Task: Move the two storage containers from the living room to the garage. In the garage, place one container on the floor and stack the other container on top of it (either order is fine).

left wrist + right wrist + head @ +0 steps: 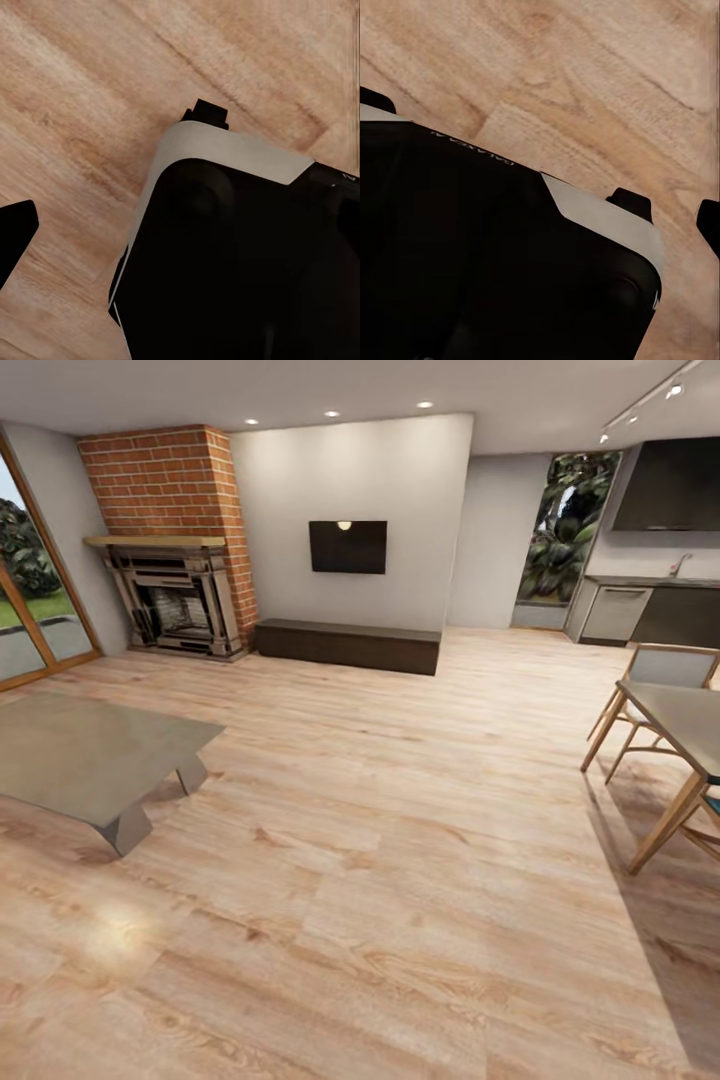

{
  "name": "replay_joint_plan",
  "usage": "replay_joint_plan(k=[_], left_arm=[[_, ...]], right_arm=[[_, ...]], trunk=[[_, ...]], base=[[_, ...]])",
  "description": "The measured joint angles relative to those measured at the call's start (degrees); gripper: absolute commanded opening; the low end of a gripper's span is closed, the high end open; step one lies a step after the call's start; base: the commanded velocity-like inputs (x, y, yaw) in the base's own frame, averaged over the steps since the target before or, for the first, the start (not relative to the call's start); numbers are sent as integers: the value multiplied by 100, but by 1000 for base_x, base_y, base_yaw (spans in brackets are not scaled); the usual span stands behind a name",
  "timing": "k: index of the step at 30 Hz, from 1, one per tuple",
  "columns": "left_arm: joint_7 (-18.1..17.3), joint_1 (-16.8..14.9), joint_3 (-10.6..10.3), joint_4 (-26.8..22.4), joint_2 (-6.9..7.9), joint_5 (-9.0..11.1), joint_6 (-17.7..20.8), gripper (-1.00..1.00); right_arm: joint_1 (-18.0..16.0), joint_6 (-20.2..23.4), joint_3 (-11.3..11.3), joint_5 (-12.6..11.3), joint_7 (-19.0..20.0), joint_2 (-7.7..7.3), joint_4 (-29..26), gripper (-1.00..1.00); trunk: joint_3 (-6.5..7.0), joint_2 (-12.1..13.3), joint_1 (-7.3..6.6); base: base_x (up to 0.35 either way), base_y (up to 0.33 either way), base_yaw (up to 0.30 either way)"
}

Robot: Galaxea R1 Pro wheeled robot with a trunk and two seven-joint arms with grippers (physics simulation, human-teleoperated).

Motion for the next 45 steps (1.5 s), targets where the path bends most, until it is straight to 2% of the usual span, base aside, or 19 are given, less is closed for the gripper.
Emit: replay_joint_plan(k=[14,21,45], left_arm=[[0,0,-3,7,0,0,0,100],[0,0,-3,19,0,0,7,100],[0,0,-3,35,0,-1,9,100]], right_arm=[[0,0,0,-2,-6,-6,0,100],[-2,0,0,7,-6,-83,-8,100],[1,0,0,13,-2,-84,-9,100]], trunk=[[0,0,0],[0,0,0],[0,0,0]], base=[[327,-6,0],[328,0,0],[328,0,0]])
